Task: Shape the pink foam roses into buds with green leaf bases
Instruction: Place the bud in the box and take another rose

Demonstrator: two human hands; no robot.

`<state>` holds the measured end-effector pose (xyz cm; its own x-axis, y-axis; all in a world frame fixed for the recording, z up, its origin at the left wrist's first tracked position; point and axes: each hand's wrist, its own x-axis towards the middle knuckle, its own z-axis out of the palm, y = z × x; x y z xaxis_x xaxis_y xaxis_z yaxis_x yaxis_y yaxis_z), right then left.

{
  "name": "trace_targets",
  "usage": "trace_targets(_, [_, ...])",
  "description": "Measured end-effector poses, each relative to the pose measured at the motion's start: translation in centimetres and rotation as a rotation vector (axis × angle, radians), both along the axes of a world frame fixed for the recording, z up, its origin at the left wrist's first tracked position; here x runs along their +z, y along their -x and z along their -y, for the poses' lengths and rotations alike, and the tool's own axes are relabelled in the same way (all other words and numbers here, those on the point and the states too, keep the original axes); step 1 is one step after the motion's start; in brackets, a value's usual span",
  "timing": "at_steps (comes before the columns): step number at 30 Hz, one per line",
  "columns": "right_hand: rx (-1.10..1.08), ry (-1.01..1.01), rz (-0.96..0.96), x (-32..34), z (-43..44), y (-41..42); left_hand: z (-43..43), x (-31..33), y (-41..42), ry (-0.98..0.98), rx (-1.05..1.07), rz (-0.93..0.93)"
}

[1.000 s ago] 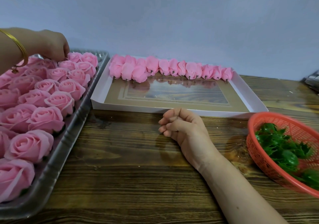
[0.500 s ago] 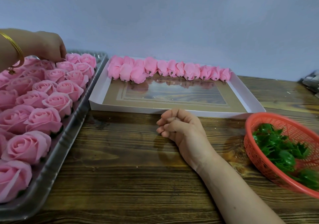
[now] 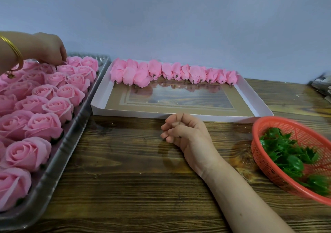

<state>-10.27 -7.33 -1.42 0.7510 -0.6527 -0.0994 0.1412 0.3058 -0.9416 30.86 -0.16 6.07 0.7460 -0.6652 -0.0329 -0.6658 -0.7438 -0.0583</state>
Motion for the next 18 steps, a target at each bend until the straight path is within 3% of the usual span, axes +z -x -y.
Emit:
trace_targets(13, [0.003,-0.001,0.001,-0.2,0.1,-0.1,-0.2,1.1,1.3,0.054,0.123,-0.268])
trace_targets(18, [0.006,-0.003,0.003,-0.2,0.0,-0.2,0.0,1.9,2.1,0.008,0.136,-0.279])
